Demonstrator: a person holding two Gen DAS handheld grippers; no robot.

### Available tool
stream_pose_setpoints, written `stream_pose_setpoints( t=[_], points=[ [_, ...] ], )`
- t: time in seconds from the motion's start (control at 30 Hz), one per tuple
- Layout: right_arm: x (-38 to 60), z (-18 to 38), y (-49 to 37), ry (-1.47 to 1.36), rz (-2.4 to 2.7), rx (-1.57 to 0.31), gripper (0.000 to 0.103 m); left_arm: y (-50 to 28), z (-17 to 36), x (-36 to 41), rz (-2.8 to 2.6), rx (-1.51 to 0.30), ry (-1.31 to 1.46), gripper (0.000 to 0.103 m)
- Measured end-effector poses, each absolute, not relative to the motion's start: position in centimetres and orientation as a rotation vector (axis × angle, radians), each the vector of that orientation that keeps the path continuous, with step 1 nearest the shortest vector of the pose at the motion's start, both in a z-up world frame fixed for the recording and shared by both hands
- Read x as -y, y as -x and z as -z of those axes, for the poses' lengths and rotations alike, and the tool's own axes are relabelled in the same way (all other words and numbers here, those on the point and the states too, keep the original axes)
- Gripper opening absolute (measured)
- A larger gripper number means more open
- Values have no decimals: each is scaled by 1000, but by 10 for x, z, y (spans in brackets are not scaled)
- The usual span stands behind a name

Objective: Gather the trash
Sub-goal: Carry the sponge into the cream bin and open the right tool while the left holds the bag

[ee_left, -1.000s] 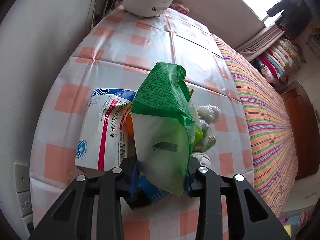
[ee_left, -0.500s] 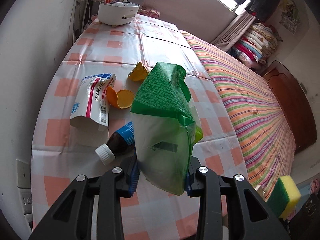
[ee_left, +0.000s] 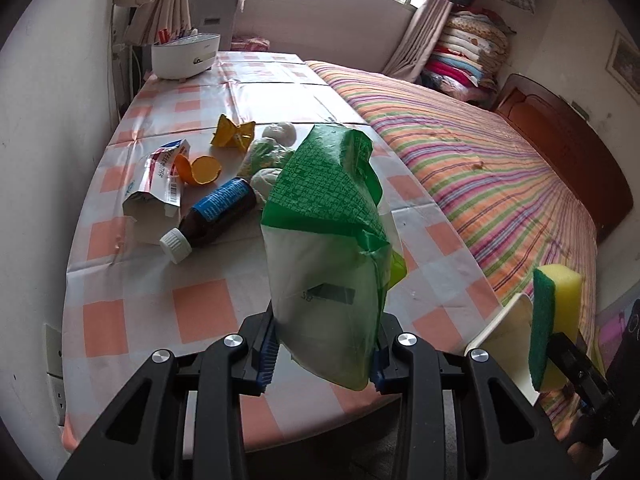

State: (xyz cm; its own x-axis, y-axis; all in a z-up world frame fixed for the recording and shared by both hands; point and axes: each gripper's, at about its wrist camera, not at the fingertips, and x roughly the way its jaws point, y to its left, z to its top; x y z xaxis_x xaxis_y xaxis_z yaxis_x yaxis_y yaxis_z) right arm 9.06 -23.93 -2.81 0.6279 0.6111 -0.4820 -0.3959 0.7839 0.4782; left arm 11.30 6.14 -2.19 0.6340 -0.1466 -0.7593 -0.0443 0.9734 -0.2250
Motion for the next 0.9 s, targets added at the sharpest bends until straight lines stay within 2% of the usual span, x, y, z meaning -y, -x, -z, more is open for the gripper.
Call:
stream_pose_setpoints(
  t=[0.37, 0.9],
  points=[
    [276, 25, -46, -347, -453, -654, 60, -79, 16, 11, 146, -848, 80, 35],
    [311, 21, 10, -342, -320, -613, 60, -41, 6, 70, 245, -811, -26, 36]
  ],
)
